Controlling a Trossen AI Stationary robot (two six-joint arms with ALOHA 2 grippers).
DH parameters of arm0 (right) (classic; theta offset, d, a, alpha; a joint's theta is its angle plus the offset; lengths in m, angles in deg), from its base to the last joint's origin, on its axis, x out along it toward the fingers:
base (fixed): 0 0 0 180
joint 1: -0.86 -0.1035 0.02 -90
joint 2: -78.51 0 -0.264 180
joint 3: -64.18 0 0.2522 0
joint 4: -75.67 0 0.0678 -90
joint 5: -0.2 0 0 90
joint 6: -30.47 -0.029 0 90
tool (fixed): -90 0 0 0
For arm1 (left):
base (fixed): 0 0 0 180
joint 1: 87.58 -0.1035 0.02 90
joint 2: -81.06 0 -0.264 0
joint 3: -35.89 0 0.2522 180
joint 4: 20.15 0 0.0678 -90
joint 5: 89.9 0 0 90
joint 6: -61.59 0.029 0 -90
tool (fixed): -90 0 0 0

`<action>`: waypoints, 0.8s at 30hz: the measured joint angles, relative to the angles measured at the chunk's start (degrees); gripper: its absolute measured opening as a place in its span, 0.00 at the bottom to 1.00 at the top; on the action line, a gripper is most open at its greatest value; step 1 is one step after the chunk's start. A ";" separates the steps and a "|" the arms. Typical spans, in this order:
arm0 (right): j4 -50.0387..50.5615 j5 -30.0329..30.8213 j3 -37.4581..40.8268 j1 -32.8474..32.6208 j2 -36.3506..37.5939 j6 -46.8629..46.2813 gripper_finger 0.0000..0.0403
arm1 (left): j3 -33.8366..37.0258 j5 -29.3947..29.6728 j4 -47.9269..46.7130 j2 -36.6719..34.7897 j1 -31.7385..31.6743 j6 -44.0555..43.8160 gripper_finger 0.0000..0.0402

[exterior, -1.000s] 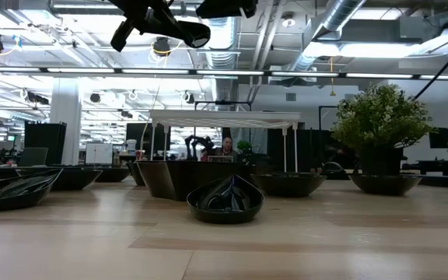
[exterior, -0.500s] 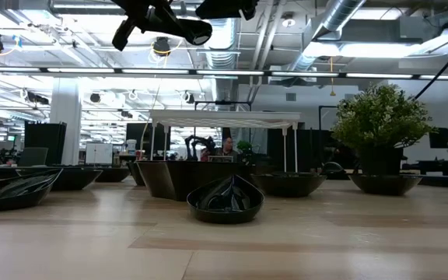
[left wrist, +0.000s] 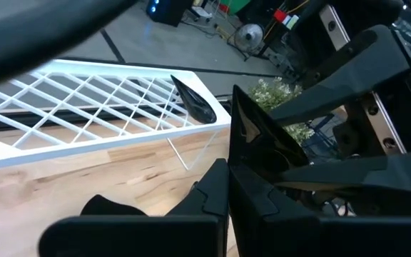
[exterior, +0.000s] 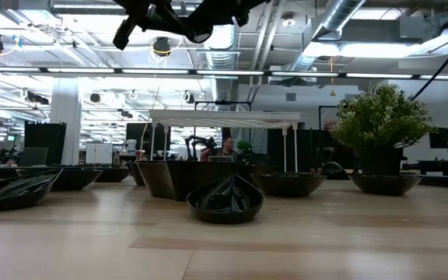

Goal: Pick & Place Mini shaped plates
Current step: Stack the drop-shaped plate on top of the other drop-shaped plates on the shelf

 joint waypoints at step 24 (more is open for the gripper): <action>-0.06 5.25 0.00 -0.79 0.04 3.50 0.26 | -0.02 0.09 -0.37 0.04 -1.83 0.02 0.01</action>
